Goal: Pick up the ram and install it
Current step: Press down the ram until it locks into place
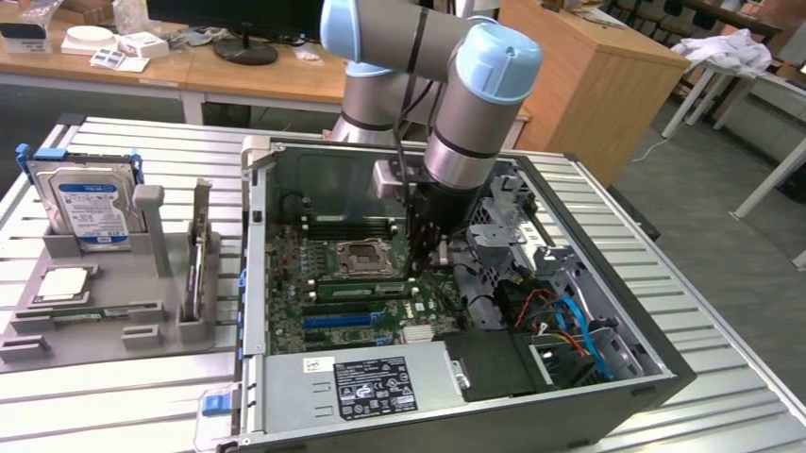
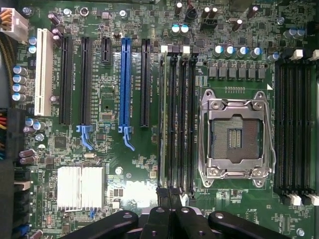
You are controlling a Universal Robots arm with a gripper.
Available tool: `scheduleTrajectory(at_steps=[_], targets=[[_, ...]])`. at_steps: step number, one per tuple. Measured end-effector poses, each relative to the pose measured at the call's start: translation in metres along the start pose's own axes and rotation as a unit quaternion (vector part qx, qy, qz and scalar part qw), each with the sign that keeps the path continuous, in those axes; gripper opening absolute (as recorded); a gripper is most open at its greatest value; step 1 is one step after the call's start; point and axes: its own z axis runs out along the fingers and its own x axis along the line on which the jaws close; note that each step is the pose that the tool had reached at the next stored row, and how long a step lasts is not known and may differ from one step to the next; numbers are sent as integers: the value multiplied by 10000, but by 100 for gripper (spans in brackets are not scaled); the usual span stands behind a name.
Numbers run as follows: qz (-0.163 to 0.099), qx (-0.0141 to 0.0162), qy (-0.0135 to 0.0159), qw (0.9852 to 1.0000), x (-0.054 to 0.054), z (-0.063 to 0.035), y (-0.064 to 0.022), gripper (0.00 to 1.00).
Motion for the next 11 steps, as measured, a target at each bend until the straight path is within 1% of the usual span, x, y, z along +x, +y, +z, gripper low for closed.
scheduleTrajectory(at_steps=[11], targets=[[0, 0, 0, 10000, 1, 47, -1, 11]])
